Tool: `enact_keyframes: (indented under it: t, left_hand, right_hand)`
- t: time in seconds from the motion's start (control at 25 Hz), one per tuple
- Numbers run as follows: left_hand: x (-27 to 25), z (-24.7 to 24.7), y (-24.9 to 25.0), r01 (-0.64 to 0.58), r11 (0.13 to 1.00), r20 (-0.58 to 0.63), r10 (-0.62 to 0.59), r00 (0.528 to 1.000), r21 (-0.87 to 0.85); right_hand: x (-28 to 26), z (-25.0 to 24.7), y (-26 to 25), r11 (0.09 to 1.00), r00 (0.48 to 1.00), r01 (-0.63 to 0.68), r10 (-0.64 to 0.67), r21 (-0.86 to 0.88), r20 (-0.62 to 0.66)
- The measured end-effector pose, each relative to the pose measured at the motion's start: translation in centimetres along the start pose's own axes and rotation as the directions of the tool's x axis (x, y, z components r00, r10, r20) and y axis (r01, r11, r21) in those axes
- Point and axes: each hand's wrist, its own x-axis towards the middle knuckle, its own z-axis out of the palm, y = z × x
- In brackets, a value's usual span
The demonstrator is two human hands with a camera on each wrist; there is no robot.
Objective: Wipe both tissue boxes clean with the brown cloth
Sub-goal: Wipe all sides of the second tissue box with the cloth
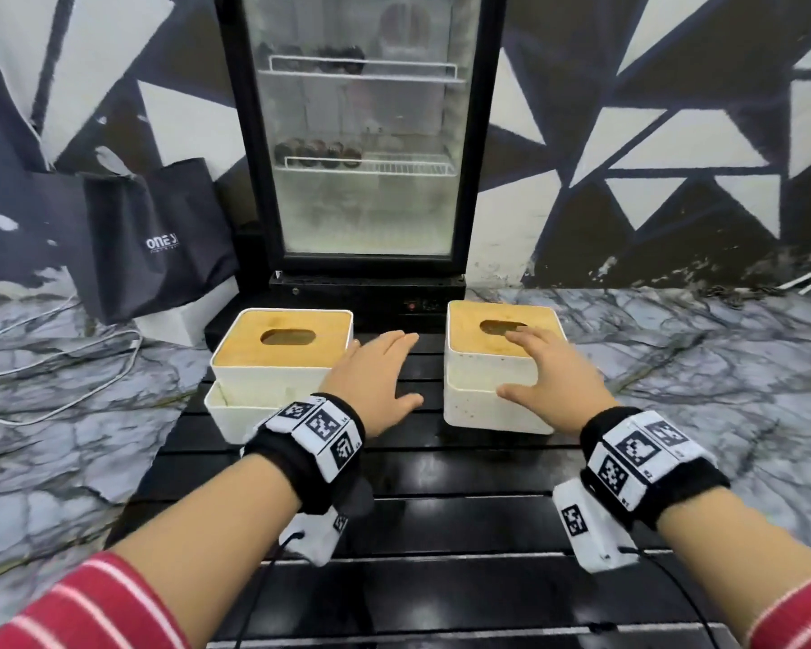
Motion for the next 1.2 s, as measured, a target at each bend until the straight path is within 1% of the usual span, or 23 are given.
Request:
enact_keyframes:
  t: [0.04, 0.12, 0.2, 0.28, 0.36, 0.44, 0.56, 0.68, 0.88, 1.0, 1.2]
  left_hand:
    - [0.7, 0.7, 1.4, -0.010, 1.000, 0.026, 0.011, 1.000, -0.007]
    - [2.2, 1.9, 3.8, -0.037, 0.999, 0.053, 0.037, 0.998, -0.006]
    - [3.7, 2.6, 5.6, -0.068, 0.998, 0.055, 0.067, 0.996, 0.017]
    - [4.9, 3.1, 6.6, -0.084, 0.996, 0.052, 0.082, 0.995, 0.040]
    - [5.7, 3.4, 6.8, -0.092, 0.995, 0.029, 0.091, 0.995, 0.040]
    - [6.3, 3.7, 6.8, -0.101, 0.995, 0.028, 0.101, 0.995, 0.024]
    - [6.7, 3.7, 6.6, -0.078, 0.997, 0.035, 0.078, 0.996, -0.015]
    - [6.5, 3.6, 6.5, -0.052, 0.999, 0.055, 0.052, 0.997, -0.006]
    - [3.7, 2.9, 6.4, -0.029, 0.999, 0.064, 0.031, 0.997, -0.033]
    - [0.9, 2.3, 6.5, -0.020, 0.999, 0.053, 0.023, 0.998, -0.044]
    - [-5.4, 1.7, 7.1, -0.025, 0.998, 0.062, 0.028, 0.998, -0.051]
  right_hand:
    - [-0.4, -0.6, 1.4, 0.999, 0.999, -0.037, 0.038, -0.032, 0.030]
    - [-0.9, -1.4, 3.7, 0.992, 0.993, -0.068, 0.077, -0.110, 0.084]
    - [-0.9, -1.9, 5.4, 0.988, 0.991, -0.063, 0.079, -0.142, 0.107]
    - [-0.7, -2.1, 6.4, 0.991, 0.995, -0.044, 0.055, -0.124, 0.088]
    - [-0.5, -2.0, 7.0, 0.993, 0.999, -0.038, 0.042, -0.108, 0.031]
    - [-0.6, -1.7, 7.4, 0.995, 0.998, -0.060, 0.060, -0.080, -0.004]
    - [-0.6, -1.5, 7.5, 0.995, 0.997, -0.083, 0.083, -0.062, -0.001]
    - [-1.2, -1.6, 7.1, 0.994, 0.996, -0.085, 0.087, -0.069, 0.024]
    - [-4.1, -2.0, 5.3, 0.994, 0.995, -0.069, 0.075, -0.086, 0.063]
    - [-6.0, -2.6, 4.0, 0.995, 0.994, -0.050, 0.059, -0.084, 0.097]
    - [-11.0, -2.8, 1.7, 0.994, 0.989, -0.024, 0.039, -0.103, 0.144]
